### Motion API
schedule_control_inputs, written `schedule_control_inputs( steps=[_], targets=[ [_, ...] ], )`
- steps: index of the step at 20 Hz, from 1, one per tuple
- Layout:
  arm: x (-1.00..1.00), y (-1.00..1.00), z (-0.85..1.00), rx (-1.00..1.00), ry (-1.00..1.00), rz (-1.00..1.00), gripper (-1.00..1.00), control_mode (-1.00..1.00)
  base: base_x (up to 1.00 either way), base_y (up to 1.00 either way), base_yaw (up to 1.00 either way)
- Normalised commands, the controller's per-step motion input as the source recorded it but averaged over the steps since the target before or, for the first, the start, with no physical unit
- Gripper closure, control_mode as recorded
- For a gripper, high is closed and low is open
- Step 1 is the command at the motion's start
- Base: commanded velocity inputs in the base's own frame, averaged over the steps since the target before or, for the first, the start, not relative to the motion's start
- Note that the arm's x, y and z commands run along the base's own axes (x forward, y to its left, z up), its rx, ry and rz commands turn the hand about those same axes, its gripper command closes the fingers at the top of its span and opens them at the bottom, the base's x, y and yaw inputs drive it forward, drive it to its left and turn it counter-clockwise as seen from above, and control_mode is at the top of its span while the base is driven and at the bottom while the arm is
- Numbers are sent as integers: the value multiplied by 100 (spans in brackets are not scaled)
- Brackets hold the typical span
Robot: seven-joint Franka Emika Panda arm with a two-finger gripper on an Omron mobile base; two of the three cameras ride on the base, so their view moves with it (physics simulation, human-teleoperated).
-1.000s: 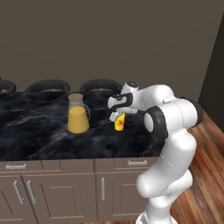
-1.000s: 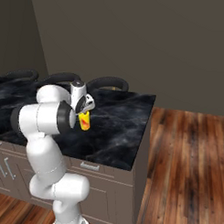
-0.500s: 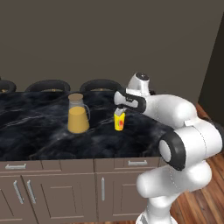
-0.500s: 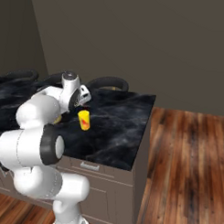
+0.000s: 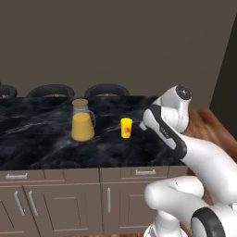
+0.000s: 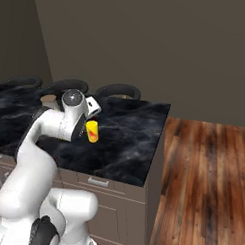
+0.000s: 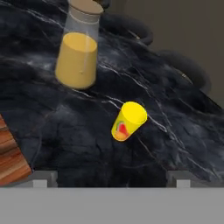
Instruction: Place the pitcher and cup on the dining counter for serving.
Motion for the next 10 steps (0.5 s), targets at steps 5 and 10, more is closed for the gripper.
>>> schedule_control_inputs(
  steps=[5,10],
  targets=[
    [-100,-77,2,5,-21,0,-100,-100,0,0,0],
    [-100,-79,0,4,-20,-1,-100,-100,0,0,0]
  ],
)
